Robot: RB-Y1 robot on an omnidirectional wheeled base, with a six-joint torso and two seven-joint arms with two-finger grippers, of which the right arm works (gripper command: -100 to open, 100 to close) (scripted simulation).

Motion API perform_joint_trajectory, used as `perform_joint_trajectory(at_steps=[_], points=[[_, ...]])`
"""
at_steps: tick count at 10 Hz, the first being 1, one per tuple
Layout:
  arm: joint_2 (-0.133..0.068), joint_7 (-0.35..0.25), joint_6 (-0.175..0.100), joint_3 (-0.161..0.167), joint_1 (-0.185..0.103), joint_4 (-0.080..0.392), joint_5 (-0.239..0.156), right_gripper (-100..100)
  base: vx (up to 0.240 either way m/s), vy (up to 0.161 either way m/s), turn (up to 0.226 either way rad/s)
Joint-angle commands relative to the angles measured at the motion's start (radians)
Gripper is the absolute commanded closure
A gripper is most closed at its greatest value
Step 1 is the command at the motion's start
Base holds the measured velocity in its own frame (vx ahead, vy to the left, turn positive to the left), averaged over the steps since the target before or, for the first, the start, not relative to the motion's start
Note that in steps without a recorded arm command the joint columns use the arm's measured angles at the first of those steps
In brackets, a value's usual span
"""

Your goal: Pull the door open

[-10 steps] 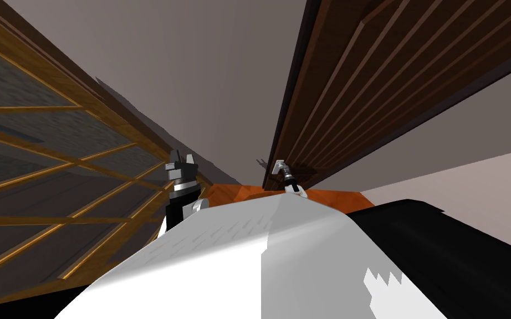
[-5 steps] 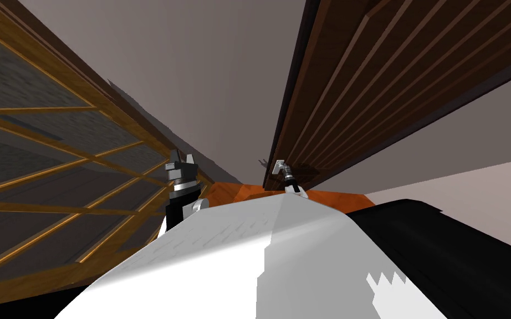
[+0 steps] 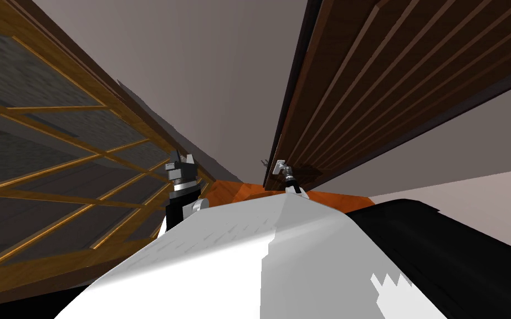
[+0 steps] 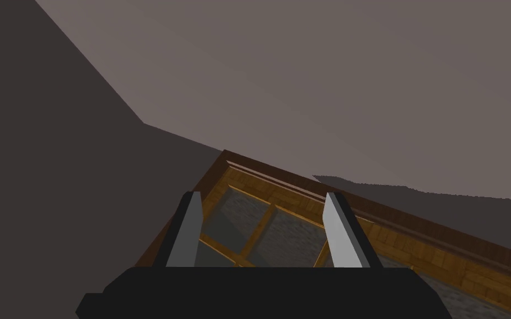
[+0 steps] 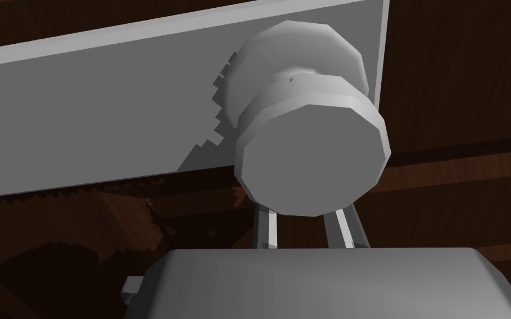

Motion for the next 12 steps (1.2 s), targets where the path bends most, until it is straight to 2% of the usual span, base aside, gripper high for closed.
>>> perform_joint_trajectory(at_steps=[1,2,4,5,6,7,9,10,12], points=[[0.002,-0.05,-0.007,0.024,-0.001,-0.017,-0.032,100,-0.043,-0.014,0.081],[0.002,-0.058,-0.007,0.024,-0.001,-0.017,-0.032,100,-0.027,-0.013,0.022],[-0.008,-0.124,-0.005,0.038,0.012,-0.029,-0.091,100,-0.041,-0.021,0.065],[-0.008,-0.141,-0.005,0.038,0.012,-0.029,-0.091,100,-0.043,-0.023,0.064],[-0.013,-0.174,-0.005,0.044,0.018,-0.035,-0.12,100,-0.046,-0.015,0.076],[-0.013,-0.183,-0.005,0.044,0.018,-0.035,-0.12,100,-0.034,-0.006,0.033],[-0.023,-0.25,-0.003,0.058,0.032,-0.046,-0.178,100,-0.038,-0.021,0.067],[-0.011,-0.267,0.004,0.049,0.047,-0.035,-0.196,-100,-0.066,-0.043,0.071],[0.002,-0.309,0.007,0.056,0.057,-0.05,-0.232,-100,-0.102,0.005,0.085]])
